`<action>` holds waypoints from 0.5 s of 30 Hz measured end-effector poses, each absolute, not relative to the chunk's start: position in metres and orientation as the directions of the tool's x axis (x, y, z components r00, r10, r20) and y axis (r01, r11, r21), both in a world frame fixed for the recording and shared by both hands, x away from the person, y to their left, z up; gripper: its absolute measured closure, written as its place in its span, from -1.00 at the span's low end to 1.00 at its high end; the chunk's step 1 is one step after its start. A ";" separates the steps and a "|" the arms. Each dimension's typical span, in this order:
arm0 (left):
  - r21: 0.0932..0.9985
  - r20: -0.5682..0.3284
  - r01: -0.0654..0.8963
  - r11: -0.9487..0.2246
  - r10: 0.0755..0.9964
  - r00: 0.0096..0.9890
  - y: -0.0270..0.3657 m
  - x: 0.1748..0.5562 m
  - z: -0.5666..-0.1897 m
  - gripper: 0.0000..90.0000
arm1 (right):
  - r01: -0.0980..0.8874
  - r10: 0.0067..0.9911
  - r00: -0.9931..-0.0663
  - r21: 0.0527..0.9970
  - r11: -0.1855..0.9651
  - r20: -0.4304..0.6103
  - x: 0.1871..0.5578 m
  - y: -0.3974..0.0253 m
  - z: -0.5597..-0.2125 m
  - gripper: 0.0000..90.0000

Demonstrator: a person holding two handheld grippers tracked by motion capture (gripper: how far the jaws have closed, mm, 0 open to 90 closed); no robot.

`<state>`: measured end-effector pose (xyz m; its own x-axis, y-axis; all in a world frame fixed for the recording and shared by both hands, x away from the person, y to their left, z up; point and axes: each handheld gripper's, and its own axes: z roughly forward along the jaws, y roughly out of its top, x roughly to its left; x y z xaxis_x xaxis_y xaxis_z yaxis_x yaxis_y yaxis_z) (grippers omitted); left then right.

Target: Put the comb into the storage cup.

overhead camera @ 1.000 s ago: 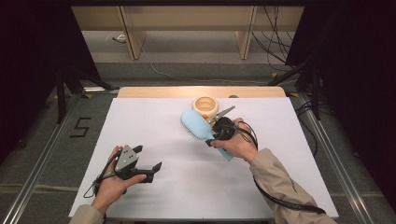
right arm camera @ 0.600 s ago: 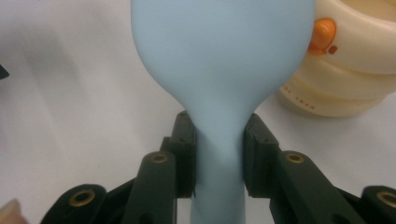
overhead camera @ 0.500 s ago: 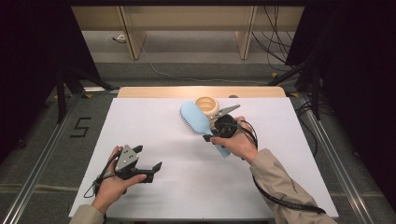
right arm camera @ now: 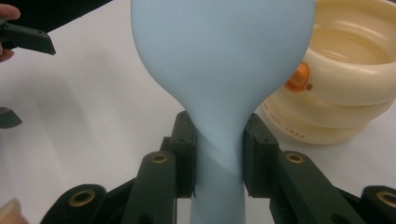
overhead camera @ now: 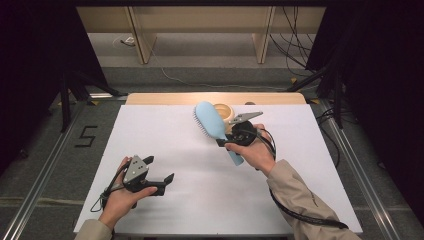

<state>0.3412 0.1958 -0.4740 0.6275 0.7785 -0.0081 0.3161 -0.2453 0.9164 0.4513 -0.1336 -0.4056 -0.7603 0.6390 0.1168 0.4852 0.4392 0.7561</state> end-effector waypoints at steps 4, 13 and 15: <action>0.918 -0.022 0.320 -0.236 0.773 0.633 0.193 0.341 -0.474 -0.87 | 0.480 0.640 -0.760 0.764 0.432 0.116 0.451 -0.133 -0.406 0.56; 0.925 -0.101 0.341 -0.170 0.753 0.650 0.179 0.341 -0.472 -0.87 | 0.477 0.643 -0.755 0.778 0.409 0.124 0.449 -0.130 -0.408 0.56; 0.927 -0.138 0.351 -0.134 0.748 0.650 0.173 0.342 -0.471 -0.87 | 0.477 0.643 -0.755 0.781 0.403 0.129 0.449 -0.128 -0.409 0.56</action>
